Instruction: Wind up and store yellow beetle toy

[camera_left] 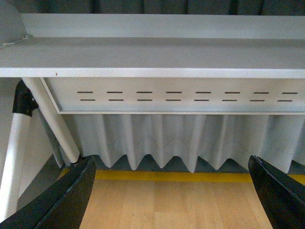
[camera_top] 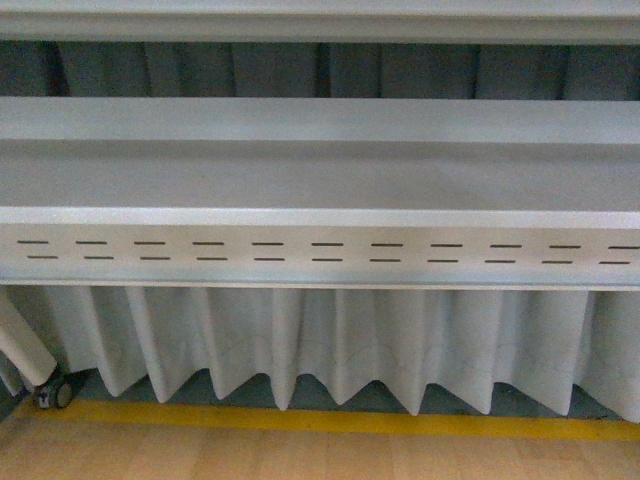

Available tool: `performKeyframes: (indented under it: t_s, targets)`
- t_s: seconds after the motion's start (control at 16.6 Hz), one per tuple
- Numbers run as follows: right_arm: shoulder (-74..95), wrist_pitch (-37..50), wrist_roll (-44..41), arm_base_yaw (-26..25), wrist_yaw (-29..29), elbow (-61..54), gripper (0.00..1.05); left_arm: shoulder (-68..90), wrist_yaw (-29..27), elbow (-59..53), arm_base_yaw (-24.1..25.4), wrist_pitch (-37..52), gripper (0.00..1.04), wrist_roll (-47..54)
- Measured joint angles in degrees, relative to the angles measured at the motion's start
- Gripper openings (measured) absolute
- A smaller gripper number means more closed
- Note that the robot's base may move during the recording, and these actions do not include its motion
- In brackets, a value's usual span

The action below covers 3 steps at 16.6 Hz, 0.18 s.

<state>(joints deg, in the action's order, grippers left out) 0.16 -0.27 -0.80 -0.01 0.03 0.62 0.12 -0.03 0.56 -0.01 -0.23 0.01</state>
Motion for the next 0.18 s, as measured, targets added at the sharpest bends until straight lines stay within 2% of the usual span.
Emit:
performKeyframes:
  t_s: [0.18]
  targets:
    - [0.0, 0.0, 0.0, 0.0, 0.0, 0.0, 0.98, 0.0, 0.0, 0.0, 0.0, 0.0, 0.98, 0.0]
